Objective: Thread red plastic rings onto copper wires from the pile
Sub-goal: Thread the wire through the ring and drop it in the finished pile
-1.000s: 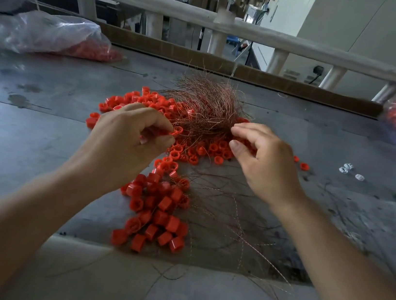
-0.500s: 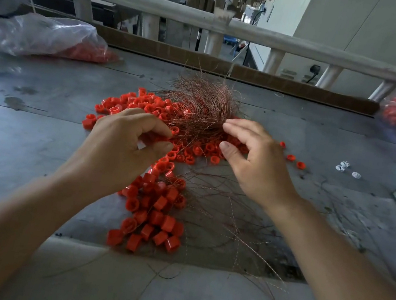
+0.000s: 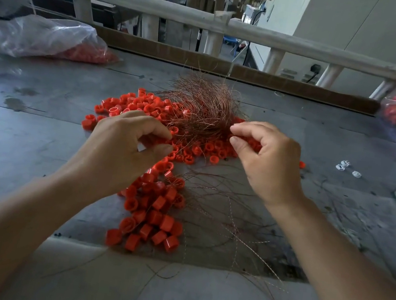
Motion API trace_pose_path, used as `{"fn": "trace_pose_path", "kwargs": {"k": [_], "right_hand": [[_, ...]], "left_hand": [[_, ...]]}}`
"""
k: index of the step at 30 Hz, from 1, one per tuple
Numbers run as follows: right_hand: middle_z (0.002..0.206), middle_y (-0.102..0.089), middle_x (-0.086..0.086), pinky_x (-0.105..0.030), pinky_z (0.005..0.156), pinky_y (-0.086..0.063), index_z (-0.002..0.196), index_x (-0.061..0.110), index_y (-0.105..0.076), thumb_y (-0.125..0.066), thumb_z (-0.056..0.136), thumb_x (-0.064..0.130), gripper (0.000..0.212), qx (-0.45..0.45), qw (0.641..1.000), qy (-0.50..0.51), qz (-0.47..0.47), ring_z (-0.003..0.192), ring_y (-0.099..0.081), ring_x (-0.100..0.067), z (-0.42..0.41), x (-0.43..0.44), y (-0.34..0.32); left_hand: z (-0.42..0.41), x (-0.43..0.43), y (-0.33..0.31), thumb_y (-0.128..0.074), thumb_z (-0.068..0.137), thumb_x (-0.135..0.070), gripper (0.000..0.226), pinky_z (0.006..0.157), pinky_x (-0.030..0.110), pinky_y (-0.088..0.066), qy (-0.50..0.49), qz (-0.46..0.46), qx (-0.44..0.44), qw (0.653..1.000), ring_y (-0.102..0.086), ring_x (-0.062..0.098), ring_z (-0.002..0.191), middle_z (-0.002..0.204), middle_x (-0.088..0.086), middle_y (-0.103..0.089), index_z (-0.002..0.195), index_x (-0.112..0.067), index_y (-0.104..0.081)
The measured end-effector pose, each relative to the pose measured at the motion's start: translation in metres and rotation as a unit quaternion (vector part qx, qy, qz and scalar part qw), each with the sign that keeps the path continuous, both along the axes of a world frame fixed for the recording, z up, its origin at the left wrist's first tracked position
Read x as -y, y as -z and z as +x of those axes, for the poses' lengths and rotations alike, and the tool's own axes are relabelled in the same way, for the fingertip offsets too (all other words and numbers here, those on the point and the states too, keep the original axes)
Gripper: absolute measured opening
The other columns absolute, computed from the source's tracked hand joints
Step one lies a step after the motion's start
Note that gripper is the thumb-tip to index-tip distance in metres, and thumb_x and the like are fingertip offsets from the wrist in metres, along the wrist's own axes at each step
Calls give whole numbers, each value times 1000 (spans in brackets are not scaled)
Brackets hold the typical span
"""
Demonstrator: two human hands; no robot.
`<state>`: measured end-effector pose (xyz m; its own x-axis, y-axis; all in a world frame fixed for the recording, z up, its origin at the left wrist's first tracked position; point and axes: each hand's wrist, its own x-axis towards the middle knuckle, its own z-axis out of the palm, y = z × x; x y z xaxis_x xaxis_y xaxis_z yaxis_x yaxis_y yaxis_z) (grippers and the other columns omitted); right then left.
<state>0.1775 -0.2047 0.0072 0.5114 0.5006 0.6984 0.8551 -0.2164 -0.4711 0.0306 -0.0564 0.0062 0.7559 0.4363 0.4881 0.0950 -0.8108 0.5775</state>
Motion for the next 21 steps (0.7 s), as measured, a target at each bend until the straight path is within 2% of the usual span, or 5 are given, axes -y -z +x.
{"fn": "trace_pose_path", "kwargs": {"k": [6, 9, 11, 16, 21], "right_hand": [[81, -62, 11, -14, 75, -50, 91, 11, -55, -66, 79, 1, 19, -36, 993, -38, 107, 80, -63, -4, -3, 5, -8], [81, -61, 17, -15, 76, -50, 95, 17, -43, -68, 77, 6, 33, -19, 989, -100, 112, 82, -64, -1, -14, 8, -13], [83, -60, 14, -15, 76, -51, 97, 17, -42, -69, 75, 6, 36, -23, 984, -148, 94, 82, -64, -3, -24, 6, -10], [82, -61, 5, -7, 83, -45, 97, 1, -49, -70, 72, 1, 33, -15, 975, -218, 39, 85, -62, -7, -35, 3, -3], [82, -67, -12, -5, 88, -40, 92, -5, -52, -71, 70, -1, 29, 7, 971, -241, 1, 81, -64, -11, -38, 4, -3]], "left_hand": [[-3, 0, 0, -71, 74, -18, 21, 64, 1, -41, 17, -34, 24, 999, -59, -6, 75, 75, -18, -60, 80, -37, -63], [-5, 2, -3, -71, 74, -4, 43, 61, 11, -49, 58, -119, 71, 989, -65, 4, 68, 77, -16, -67, 78, -46, -63], [-7, 11, -6, -73, 72, -3, 49, 64, 17, -52, 85, -80, 87, 989, -64, 9, 70, 79, -13, -66, 82, -50, -64], [-7, 29, -11, -71, 63, -46, 14, 61, 25, -52, 138, -82, 96, 982, -61, 10, 69, 76, -8, -65, 72, -35, -69], [-7, 30, -13, -76, 66, -37, 13, 54, 24, -47, 123, -67, 84, 987, -58, 11, 62, 67, -6, -62, 68, -32, -64]]}}
